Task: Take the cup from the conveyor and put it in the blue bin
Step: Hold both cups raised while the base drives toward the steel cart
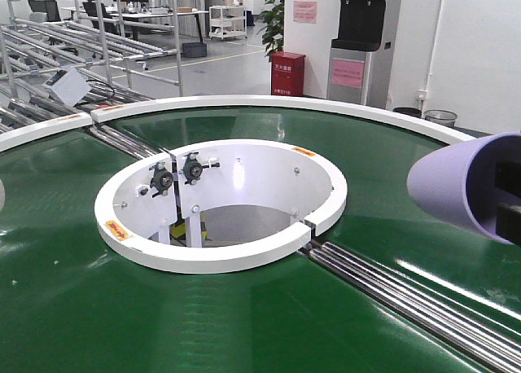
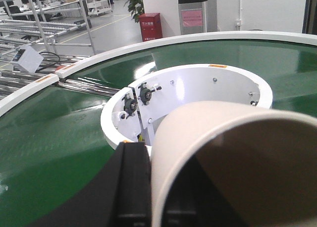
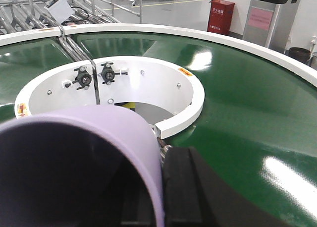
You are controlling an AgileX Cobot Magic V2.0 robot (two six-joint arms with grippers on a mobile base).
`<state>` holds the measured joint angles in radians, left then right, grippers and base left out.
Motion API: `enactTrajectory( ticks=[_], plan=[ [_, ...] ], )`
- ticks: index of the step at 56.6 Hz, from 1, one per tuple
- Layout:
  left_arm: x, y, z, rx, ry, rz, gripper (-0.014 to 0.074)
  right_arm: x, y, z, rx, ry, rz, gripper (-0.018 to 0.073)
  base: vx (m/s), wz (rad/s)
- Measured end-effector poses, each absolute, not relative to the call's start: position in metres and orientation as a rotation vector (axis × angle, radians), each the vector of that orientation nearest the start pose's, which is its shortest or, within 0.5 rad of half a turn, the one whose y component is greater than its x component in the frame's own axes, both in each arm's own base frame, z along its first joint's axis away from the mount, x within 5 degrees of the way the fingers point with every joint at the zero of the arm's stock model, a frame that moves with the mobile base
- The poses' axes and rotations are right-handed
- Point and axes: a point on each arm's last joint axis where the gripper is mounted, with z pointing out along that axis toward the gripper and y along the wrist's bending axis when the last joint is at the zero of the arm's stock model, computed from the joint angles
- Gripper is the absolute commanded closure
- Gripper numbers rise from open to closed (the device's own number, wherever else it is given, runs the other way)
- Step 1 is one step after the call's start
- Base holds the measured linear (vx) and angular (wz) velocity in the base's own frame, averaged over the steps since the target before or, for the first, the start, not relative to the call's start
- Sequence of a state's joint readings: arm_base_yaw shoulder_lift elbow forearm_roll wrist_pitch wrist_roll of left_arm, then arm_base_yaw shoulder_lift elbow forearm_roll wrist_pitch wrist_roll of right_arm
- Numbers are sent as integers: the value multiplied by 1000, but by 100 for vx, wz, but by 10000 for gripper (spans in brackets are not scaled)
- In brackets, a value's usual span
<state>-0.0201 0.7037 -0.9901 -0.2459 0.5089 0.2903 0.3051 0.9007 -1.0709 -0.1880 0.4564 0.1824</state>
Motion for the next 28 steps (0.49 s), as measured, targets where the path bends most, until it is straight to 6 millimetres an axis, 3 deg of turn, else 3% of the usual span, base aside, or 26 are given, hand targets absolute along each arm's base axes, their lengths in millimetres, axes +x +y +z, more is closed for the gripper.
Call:
enactTrajectory(
  ticks=[28],
  plan=[
    [125,-13,436,169,1684,-60,603,175,47,436,-197,1754,158,568,-6,2]
  ],
)
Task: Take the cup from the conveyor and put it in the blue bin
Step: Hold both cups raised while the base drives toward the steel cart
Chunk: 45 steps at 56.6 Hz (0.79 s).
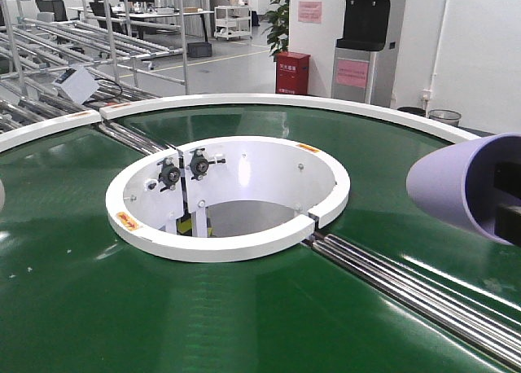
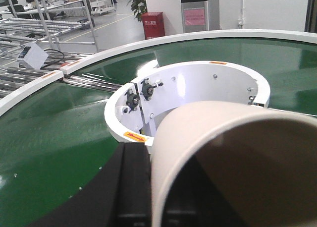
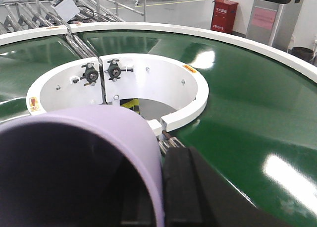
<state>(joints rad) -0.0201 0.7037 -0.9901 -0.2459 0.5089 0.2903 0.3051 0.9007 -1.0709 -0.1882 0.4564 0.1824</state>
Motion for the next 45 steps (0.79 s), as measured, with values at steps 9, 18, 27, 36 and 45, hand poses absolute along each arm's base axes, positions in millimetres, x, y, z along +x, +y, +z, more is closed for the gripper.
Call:
enactTrajectory(
  ticks=[9,18,27,36,45],
  plan=[
    [125,-13,436,169,1684,-60,603,175,47,436,-197,1754,158,568,-18,-7],
    [125,-13,436,169,1684,-60,603,175,47,436,-198,1754,157,568,-21,-5],
    [125,-13,436,169,1684,-60,603,175,47,436,-198,1754,157,568,-24,-2],
    [125,-13,436,169,1684,-60,603,175,47,436,-198,1754,157,568,-26,-5],
    [125,-13,436,169,1684,-60,603,175,47,436,-198,1754,157,568,-25,-13]
  ],
)
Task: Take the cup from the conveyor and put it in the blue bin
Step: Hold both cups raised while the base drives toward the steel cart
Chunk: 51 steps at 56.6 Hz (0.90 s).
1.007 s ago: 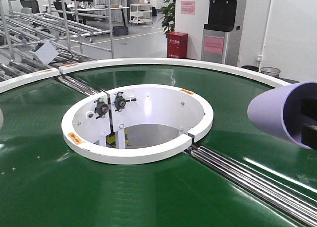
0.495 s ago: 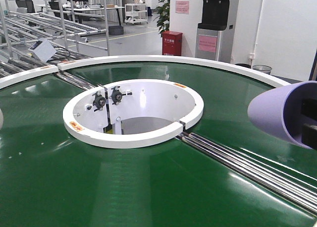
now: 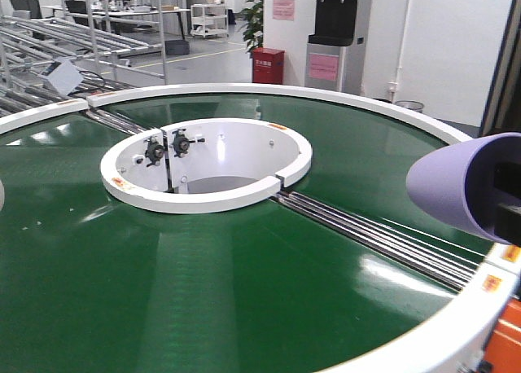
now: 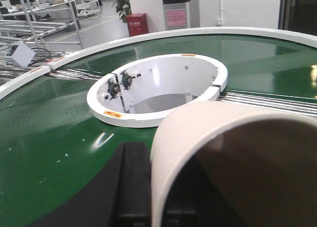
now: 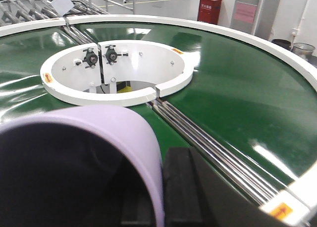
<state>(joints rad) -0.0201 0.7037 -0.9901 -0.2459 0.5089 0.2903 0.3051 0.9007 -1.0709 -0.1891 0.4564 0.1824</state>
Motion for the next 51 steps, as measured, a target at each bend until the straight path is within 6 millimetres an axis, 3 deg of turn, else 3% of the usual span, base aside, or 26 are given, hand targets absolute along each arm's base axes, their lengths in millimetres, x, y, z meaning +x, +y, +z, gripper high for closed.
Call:
enactTrajectory(
  ticks=[51],
  plan=[
    [125,-13,436,169,1684,-60,603,175,47,436,-198,1754,157,568,-13,-40]
  ],
)
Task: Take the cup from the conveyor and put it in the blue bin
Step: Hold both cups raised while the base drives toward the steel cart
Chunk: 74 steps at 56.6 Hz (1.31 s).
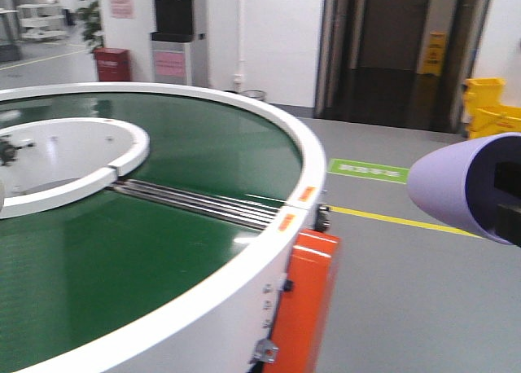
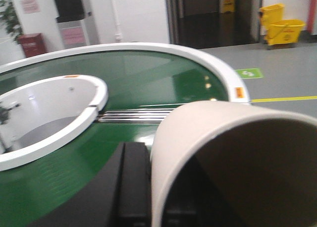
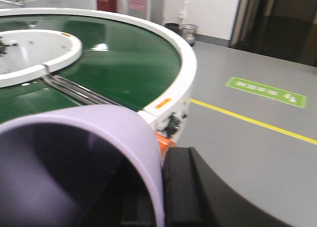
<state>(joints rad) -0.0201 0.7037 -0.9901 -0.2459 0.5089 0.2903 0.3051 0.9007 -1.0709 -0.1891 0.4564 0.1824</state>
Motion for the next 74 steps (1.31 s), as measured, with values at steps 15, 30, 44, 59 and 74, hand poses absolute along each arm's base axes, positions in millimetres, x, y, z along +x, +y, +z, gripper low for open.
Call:
enactTrajectory(
  ticks=[15,30,44,59,74],
  plan=[
    [125,-13,436,169,1684,-60,603,175,47,436,-198,1754,157,568,-4,-53],
    [125,-13,436,169,1684,-60,603,175,47,436,-198,1754,157,568,0,-41],
    [125,-13,436,169,1684,-60,603,175,47,436,-198,1754,157,568,6,-35],
    [125,-13,436,169,1684,-60,603,175,47,436,-198,1754,157,568,12,-45],
    [125,-13,436,169,1684,-60,603,175,47,436,-198,1754,158,568,15,-53]
  ],
)
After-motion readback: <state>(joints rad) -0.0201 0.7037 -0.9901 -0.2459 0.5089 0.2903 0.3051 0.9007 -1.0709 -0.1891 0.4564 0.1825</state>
